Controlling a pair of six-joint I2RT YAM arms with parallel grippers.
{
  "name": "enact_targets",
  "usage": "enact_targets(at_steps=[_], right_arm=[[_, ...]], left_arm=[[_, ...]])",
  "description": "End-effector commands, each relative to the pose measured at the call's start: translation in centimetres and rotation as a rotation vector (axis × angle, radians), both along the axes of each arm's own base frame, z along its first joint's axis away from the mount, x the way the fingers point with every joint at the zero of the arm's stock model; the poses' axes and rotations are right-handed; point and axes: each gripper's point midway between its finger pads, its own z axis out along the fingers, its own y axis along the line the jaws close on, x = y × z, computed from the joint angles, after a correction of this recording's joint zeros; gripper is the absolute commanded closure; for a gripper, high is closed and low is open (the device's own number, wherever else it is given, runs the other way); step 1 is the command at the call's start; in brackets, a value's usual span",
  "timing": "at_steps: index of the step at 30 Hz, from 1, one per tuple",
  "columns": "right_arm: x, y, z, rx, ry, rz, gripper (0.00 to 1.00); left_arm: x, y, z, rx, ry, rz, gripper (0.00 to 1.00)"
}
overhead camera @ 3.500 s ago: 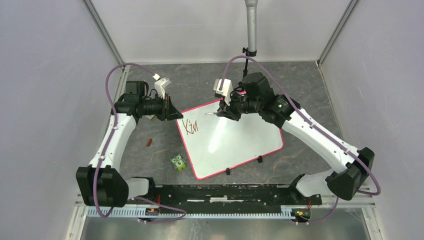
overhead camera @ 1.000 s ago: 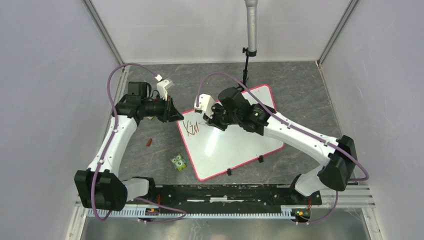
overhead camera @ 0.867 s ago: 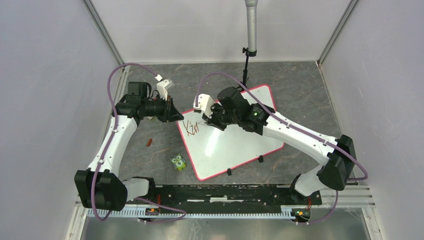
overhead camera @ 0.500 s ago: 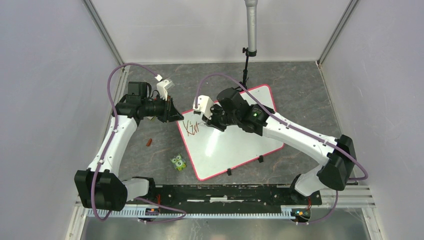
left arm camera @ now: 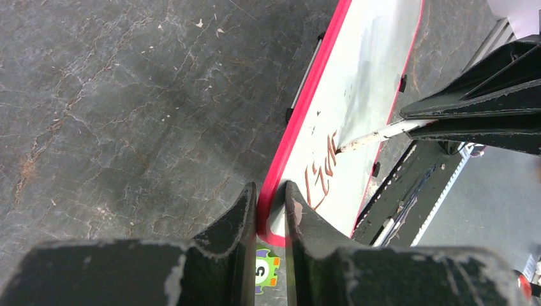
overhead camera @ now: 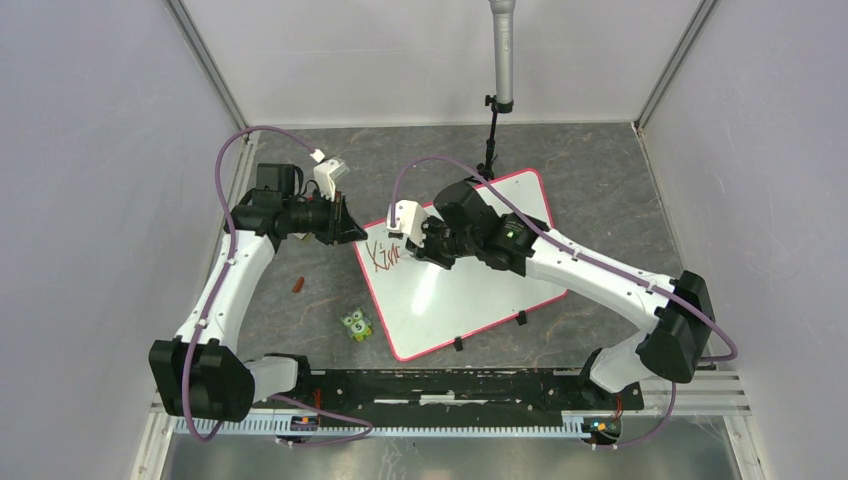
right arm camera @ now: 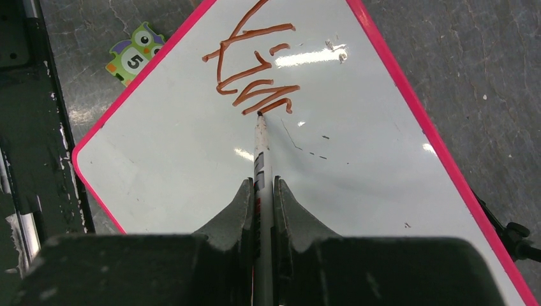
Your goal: Write a sentence on the whiteboard
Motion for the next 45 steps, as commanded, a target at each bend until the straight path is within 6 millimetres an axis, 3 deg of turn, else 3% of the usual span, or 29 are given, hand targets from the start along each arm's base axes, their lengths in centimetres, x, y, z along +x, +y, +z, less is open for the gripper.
enact_targets(at_steps=[1,17,35,45], right_arm=[[1.9,-1.2,1.7,-0.029,-0.085,-0.063,1.00],[4.6,-0.7,4.0,0.013,-0.126,-0.113,1.00],[0.8,-1.5,-0.6,-0.040,-0.002,-0.049,1.00],[0.4,-2.3,-0.3,-0.051,-0.008,-0.050,1.00]], left_arm=[[-1.2,-0.4,-1.0,0.033,0.036,-0.040,0.98],[-1.0,-0.5,-1.1,0.037,0.039,-0.042,0.98],[-1.0,-0.5,-1.1,0.041,0.035,-0.045,0.98],[-1.1,-0.5,-1.2,0.042,0.034,-0.044,0.98]])
